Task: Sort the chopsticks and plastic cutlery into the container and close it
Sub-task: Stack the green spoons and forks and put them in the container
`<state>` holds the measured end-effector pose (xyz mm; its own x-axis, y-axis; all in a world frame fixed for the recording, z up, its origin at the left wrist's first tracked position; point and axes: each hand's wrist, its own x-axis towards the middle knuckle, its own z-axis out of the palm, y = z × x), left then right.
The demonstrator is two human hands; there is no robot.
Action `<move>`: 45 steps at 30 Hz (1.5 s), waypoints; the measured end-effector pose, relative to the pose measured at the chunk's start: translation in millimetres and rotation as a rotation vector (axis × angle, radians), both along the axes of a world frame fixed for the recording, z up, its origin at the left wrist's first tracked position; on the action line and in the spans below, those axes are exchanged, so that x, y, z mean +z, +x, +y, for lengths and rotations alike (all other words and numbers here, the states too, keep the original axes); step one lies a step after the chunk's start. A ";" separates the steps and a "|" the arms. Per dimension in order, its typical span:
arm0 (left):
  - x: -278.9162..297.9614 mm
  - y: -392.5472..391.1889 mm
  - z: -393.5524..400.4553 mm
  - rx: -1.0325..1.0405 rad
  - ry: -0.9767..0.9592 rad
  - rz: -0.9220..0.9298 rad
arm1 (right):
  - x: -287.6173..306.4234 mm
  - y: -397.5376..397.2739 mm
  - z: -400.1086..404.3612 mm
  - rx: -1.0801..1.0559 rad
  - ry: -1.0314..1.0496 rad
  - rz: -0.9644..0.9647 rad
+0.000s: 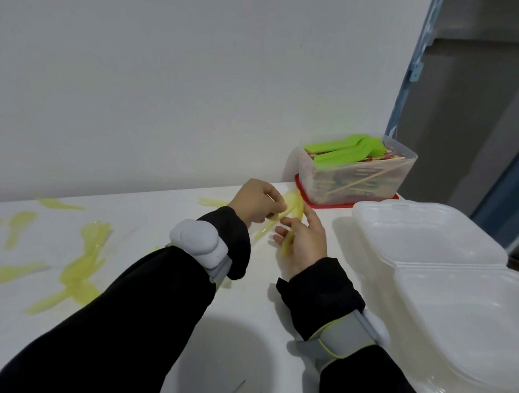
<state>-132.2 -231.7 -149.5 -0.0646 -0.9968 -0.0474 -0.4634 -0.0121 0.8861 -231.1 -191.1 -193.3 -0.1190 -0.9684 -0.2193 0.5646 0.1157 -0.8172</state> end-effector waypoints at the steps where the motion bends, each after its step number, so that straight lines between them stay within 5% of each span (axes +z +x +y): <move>1: -3.6 -4.5 0.9 0.021 0.017 0.018 | 0.6 0.4 1.5 0.043 -0.014 -0.018; 9: -21.1 5.0 -5.3 0.072 -0.079 -0.077 | -2.3 3.4 4.8 0.138 0.022 0.116; 11: -22.8 19.6 -16.6 0.183 -0.171 -0.333 | -3.2 2.0 3.6 0.137 0.047 0.104; 14: -31.2 46.3 -25.2 0.250 -0.149 -1.015 | -2.1 2.7 4.1 0.153 0.044 0.056; 17: -41.3 62.0 -21.6 0.199 -0.117 -1.241 | -1.7 3.1 5.1 0.183 0.042 0.047; 20: -42.8 64.6 -13.2 0.183 -0.161 -1.181 | -1.5 1.4 6.5 0.202 0.046 0.026; 25: -24.7 57.1 25.1 0.116 -0.503 -0.486 | 5.7 -3.0 10.7 0.314 0.075 -0.091; 29: -20.0 49.8 57.3 -0.090 -0.668 -0.452 | 11.9 -1.0 16.6 0.473 0.055 -0.182; 33: -15.1 63.0 75.4 -0.152 -0.580 -0.488 | 17.6 12.6 29.5 0.564 0.047 -0.121; 38: 14.1 79.2 86.5 -0.068 -0.311 -0.201 | 21.6 22.8 36.3 0.530 0.029 -0.001; 40: 22.4 91.6 83.4 -0.055 -0.257 -0.270 | 14.7 24.4 38.7 0.411 0.030 0.101; 43: 20.5 108.4 81.8 -0.178 -0.103 -0.732 | 4.9 28.3 41.1 0.287 0.021 0.146; 45: 10.4 110.5 79.4 -0.273 0.003 -0.875 | 3.2 28.8 40.2 0.241 -0.013 0.201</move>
